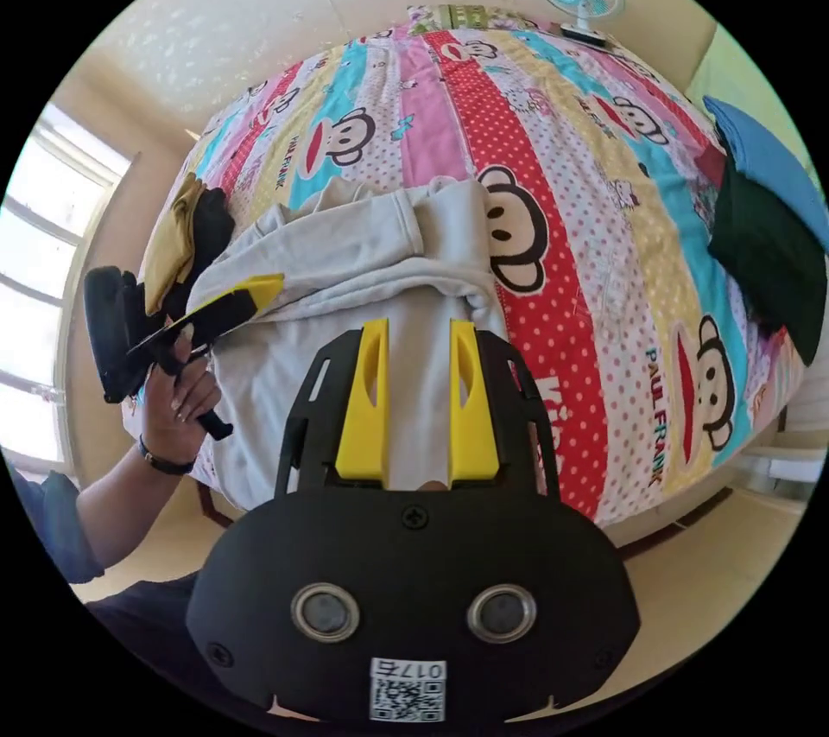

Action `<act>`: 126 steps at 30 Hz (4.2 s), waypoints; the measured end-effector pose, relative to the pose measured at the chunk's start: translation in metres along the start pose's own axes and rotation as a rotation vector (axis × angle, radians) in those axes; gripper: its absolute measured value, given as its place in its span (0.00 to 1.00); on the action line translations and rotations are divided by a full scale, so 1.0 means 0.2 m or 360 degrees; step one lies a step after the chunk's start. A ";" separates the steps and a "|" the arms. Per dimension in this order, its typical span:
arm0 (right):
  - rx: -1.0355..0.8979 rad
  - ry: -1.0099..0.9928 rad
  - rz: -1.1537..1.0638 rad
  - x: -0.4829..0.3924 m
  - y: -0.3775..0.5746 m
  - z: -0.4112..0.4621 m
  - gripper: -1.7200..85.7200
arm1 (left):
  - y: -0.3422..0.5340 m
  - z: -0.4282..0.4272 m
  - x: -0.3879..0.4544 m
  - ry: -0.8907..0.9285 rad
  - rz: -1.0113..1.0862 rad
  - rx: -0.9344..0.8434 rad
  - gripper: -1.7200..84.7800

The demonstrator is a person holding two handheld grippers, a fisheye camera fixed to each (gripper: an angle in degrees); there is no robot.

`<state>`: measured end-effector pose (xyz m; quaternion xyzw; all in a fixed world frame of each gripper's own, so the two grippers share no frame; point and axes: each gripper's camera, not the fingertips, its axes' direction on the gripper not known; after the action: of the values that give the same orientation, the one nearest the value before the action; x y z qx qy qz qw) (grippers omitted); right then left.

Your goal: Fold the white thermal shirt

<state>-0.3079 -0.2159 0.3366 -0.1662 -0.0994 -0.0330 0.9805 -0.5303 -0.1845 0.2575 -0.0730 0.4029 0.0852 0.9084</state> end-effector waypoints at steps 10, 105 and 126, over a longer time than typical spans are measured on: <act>-0.0236 0.0124 -0.0150 0.04 -0.42 0.55 0.15 | 0.20 0.07 -0.12 -0.0761 -0.0051 -0.0477 0.07; -0.0433 -0.0012 -0.0102 0.83 0.91 0.12 0.15 | 0.79 -0.02 -0.12 -0.0660 -0.0695 -0.0707 0.17; -0.0017 -0.0403 0.0131 1.57 0.43 -0.34 0.17 | 0.33 -0.76 -0.78 0.0004 -0.0873 0.0024 0.19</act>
<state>0.0202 -0.1682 0.3103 -0.1782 -0.2154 0.0280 0.9597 -0.7565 -0.1657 0.2679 -0.1726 0.3699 -0.1671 0.8975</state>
